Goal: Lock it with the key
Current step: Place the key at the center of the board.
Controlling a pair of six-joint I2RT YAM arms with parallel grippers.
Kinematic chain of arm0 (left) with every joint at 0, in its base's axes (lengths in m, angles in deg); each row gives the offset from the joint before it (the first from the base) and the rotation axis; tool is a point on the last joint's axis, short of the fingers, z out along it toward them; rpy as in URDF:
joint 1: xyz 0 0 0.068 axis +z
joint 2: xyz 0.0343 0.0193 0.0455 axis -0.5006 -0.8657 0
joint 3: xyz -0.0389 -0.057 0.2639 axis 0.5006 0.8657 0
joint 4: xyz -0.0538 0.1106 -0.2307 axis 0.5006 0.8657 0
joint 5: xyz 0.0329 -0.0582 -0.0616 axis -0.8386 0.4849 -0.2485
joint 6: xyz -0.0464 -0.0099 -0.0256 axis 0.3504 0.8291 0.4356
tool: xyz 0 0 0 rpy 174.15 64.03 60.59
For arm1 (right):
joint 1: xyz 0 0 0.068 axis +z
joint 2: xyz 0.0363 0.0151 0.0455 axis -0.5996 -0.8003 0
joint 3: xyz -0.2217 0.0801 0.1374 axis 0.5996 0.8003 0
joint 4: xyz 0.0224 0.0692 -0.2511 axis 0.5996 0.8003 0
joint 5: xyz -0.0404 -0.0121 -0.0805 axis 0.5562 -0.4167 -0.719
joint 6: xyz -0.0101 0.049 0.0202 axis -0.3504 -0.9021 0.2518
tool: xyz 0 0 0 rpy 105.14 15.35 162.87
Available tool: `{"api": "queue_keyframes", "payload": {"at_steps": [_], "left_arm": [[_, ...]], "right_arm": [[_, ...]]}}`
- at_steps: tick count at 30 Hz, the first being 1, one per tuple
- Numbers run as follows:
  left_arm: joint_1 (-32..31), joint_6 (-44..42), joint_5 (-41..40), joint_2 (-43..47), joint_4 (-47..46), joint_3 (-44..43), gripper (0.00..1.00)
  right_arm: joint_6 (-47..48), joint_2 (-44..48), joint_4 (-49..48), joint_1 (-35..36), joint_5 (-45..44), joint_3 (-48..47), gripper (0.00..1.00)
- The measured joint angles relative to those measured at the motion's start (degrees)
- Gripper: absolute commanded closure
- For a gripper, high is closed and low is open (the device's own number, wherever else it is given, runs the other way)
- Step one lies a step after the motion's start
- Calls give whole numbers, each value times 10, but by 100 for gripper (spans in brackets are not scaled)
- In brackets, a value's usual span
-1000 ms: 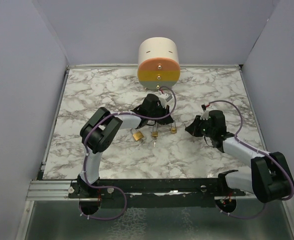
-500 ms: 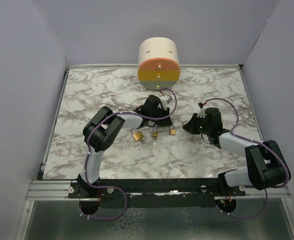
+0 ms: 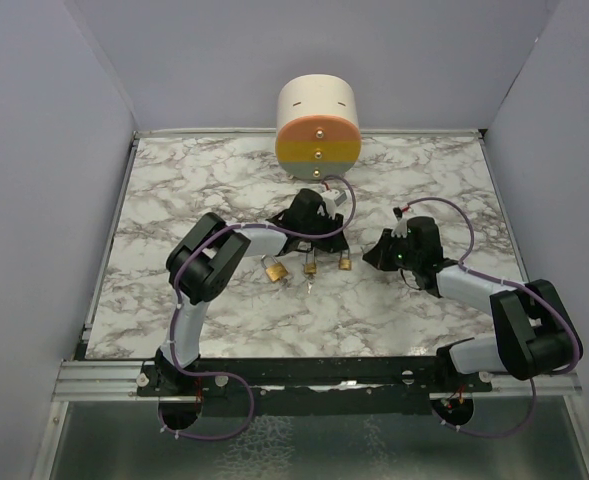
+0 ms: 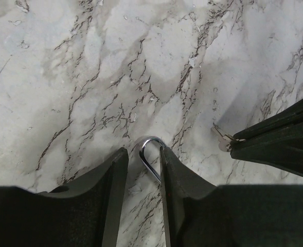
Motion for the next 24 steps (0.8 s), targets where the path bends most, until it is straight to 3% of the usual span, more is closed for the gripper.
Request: {"api": "queue_keyframes", "payload": {"at_steps": [8,17,24], "left_arm": [[0,-5,-24,21,12,0,61],[5,-20,-40,78,23,0,57],[14,-32,-53,130,37,14,55]], "right_arm": [[0,0,11,3,-4,1,79],[2,17,19,4,-5,13,77],[18,81,47,7,-20,-6,76]]}}
